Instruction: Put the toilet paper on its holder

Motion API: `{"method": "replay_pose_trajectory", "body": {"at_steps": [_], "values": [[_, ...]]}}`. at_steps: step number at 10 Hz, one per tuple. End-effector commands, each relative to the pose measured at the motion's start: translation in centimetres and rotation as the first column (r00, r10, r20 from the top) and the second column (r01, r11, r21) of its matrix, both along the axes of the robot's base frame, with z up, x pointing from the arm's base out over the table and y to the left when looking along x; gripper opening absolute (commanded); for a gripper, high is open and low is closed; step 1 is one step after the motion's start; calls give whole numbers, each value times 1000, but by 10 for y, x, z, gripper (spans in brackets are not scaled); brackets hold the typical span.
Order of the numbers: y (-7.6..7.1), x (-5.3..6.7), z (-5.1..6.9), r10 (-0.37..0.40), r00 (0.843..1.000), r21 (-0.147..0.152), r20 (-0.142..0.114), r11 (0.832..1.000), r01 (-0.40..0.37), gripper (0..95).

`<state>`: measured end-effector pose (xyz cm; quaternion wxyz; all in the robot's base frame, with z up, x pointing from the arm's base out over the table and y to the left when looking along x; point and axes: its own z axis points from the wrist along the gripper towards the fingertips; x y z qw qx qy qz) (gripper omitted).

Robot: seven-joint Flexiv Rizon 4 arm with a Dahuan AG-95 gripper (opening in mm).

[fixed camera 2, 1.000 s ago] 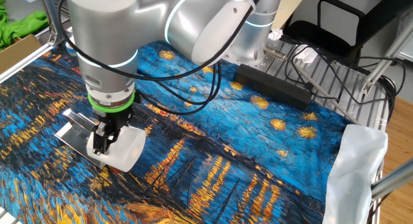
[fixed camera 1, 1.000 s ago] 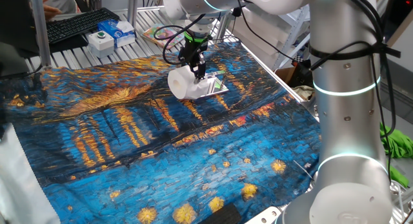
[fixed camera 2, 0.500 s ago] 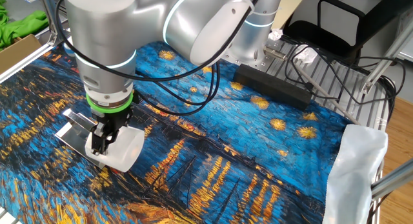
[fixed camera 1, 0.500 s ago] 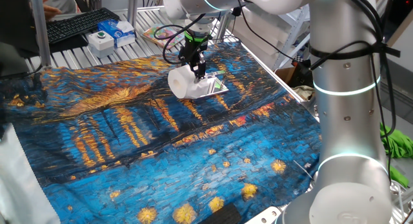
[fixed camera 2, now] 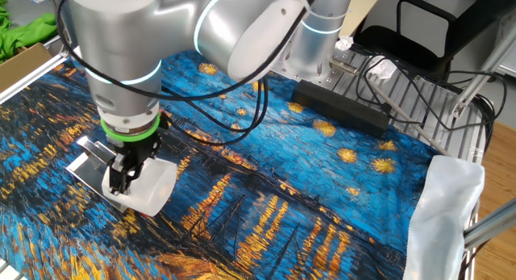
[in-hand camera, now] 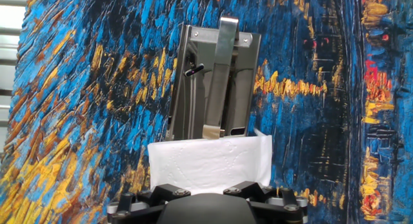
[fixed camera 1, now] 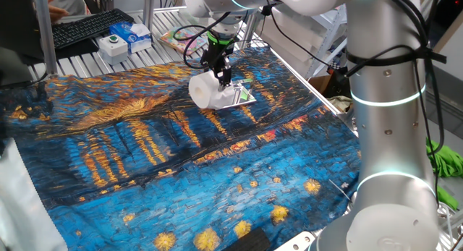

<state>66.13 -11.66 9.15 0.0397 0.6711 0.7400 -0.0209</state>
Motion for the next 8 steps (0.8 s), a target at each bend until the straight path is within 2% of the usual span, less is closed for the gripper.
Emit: {"method": "replay_pose_trajectory", "body": {"at_steps": [1,5,7,8], "values": [[1,-1,1,-6,1000,9,9,1000,6,0],[7,-11,-2,-39,999,7,3,999,39,0],[7,-11,-2,-49,999,9,0,999,49,0],[7,-11,-2,-33,999,5,-18,999,33,0]]}}
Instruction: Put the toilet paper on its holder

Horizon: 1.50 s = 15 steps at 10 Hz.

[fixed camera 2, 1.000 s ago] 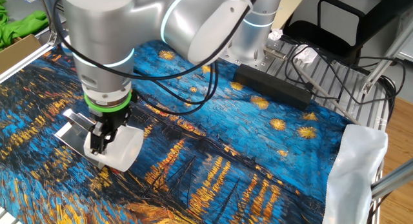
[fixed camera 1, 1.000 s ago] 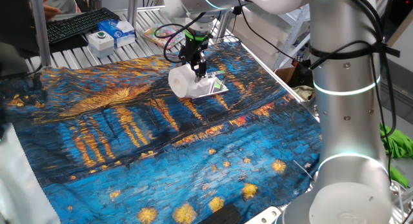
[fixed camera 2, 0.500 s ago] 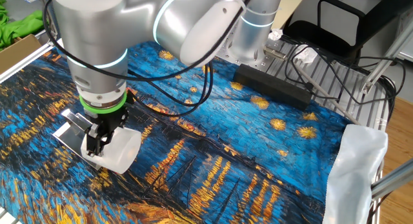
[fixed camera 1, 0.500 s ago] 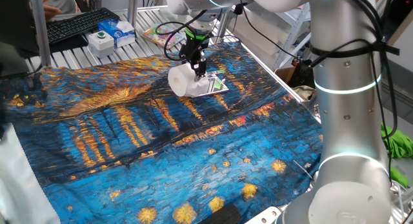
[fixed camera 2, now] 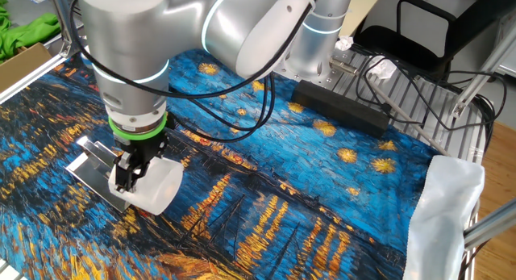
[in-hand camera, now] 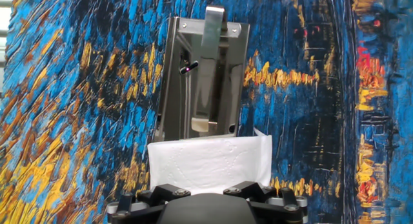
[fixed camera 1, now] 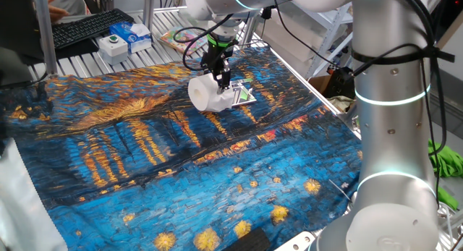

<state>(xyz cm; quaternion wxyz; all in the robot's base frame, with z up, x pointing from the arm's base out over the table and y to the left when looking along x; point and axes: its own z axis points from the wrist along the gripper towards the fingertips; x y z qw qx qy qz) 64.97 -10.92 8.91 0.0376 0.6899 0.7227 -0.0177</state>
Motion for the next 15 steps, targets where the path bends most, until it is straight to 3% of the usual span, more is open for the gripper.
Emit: {"method": "replay_pose_trajectory", "body": {"at_steps": [1,4,10,15], "values": [[0,0,0,37,999,-3,-39,999,-37,0],[0,1,0,42,997,-5,-71,999,-43,0],[-3,6,2,-50,997,-23,-60,999,49,0],[-10,15,4,-65,996,-17,-58,998,64,0]]}}
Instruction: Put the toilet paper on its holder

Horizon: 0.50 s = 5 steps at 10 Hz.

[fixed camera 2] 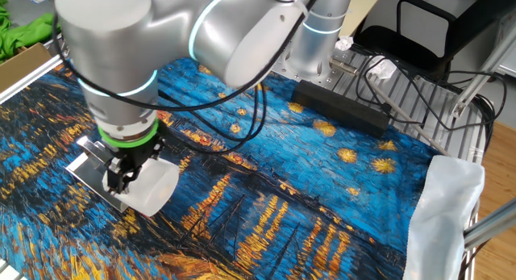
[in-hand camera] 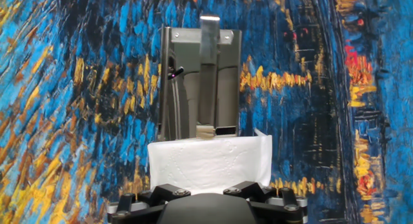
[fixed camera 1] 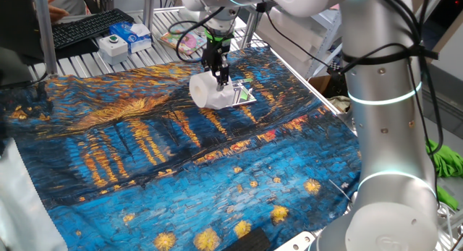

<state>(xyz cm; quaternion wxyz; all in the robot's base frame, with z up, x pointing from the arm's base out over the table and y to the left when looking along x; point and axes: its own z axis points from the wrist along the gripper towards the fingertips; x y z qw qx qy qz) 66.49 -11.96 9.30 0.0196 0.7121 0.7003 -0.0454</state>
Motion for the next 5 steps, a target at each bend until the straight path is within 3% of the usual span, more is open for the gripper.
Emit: {"method": "replay_pose_trajectory", "body": {"at_steps": [1,5], "values": [[-1,1,0,1,1000,-4,4,1000,-1,0],[-6,6,1,7,1000,-1,6,1000,-7,0]]}}
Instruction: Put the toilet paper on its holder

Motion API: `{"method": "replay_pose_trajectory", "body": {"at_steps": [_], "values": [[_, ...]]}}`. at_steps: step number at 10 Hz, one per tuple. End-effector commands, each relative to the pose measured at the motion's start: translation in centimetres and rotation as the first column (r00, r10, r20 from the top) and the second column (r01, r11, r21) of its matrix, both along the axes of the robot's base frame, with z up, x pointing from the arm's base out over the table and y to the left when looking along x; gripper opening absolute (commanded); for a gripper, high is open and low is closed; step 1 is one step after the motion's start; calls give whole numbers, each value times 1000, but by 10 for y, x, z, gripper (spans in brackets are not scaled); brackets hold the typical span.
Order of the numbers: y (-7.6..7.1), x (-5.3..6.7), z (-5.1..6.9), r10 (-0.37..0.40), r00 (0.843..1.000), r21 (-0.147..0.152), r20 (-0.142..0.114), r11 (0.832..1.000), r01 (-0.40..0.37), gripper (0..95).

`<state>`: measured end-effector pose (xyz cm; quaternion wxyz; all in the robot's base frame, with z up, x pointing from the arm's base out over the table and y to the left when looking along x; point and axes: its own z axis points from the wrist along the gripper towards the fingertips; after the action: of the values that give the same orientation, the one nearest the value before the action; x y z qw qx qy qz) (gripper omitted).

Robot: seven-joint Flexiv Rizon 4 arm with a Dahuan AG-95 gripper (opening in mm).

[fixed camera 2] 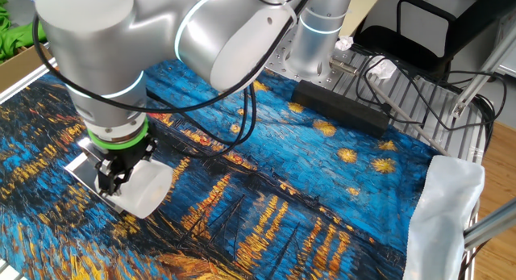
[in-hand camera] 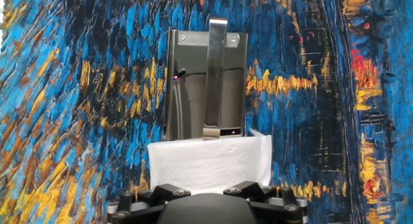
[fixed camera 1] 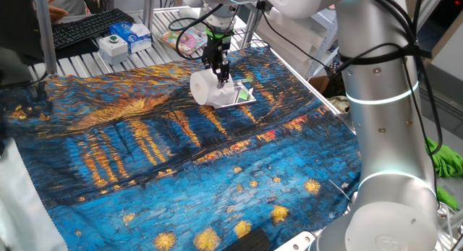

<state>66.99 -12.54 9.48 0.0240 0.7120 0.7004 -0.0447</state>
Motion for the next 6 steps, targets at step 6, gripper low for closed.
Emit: {"method": "replay_pose_trajectory", "body": {"at_steps": [6], "values": [[-1,3,-1,16,1000,17,9,1000,-16,0]]}}
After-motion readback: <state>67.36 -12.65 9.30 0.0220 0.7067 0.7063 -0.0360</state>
